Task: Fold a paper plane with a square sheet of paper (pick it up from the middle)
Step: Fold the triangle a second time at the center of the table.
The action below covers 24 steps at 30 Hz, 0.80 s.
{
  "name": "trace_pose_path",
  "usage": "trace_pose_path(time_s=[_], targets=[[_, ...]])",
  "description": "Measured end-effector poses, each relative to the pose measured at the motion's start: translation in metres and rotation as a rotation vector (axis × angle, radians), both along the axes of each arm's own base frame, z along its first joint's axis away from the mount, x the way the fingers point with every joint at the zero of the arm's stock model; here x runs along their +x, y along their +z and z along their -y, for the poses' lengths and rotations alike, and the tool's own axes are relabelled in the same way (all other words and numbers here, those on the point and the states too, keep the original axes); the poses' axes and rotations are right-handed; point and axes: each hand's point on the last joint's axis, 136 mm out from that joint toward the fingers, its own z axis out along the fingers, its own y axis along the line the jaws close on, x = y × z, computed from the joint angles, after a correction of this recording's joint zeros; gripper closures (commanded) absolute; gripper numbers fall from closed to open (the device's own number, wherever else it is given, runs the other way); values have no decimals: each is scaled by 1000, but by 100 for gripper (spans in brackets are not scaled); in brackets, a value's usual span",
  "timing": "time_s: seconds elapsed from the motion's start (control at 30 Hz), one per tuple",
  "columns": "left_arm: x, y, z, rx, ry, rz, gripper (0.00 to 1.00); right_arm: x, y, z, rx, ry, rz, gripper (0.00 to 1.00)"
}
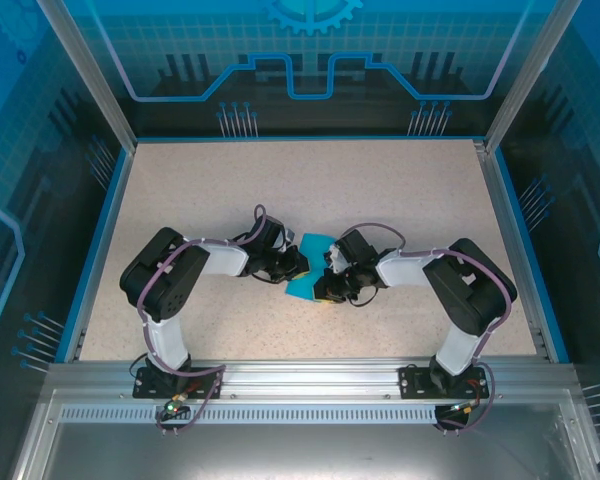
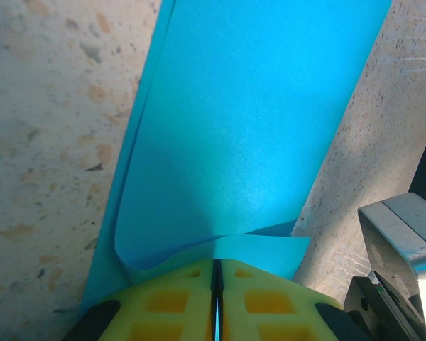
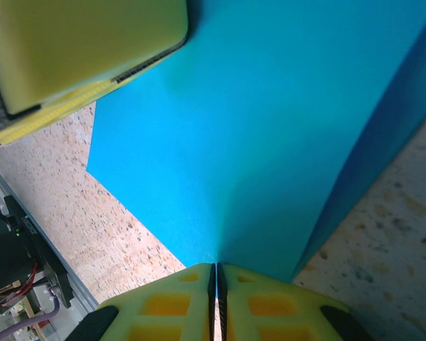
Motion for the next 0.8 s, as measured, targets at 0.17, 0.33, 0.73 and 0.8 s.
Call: trace_pose_path(time_s=[0.17, 0.33, 0.73, 0.8], targets=[[0, 0, 0, 0, 0, 0, 88, -1, 0, 0, -10, 5, 5, 87], [0, 0, 0, -2, -2, -1, 88, 0, 2, 0, -31, 2, 30, 88], [-1, 0, 1, -5, -5, -1, 88, -6, 0, 3, -28, -20, -3, 89], [-1, 0, 1, -5, -6, -1, 88, -6, -1, 3, -26, -22, -2, 89]])
